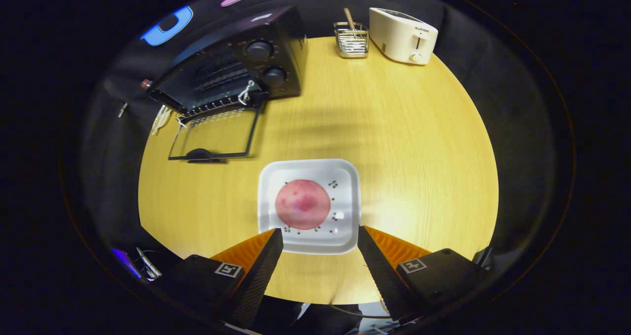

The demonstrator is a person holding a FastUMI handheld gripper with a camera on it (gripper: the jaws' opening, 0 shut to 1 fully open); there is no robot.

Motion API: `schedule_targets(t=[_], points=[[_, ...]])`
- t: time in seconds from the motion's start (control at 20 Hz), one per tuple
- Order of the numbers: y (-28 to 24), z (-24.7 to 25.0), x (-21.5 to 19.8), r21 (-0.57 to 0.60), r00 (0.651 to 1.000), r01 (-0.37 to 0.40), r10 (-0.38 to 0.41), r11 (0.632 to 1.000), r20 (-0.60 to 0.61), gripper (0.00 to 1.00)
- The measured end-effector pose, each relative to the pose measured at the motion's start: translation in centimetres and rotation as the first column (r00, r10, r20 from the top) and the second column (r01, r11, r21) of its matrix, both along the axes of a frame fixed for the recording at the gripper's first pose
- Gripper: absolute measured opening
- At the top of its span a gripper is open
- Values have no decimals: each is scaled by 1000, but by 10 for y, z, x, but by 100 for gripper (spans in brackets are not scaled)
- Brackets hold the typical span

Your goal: Open the toaster oven, put the food inside, and close the toaster oven door.

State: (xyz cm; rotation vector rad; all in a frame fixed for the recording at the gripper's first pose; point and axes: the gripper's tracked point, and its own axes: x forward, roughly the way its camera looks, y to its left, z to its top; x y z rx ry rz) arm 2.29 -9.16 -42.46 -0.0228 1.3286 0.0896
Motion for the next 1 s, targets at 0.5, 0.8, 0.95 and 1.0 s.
schedule_targets(t=[0.5, 0.8, 0.95, 1.0], points=[[-24, -60, 21, -20, 996, -22, 20, 1000, -92, 72], [-22, -66, 23, 76, 993, -9, 18, 997, -116, 5], [-24, -60, 26, 130, 995, 25, -11, 991, -104, 5], [-24, -59, 26, 162, 995, 13, 4, 987, -100, 5]])
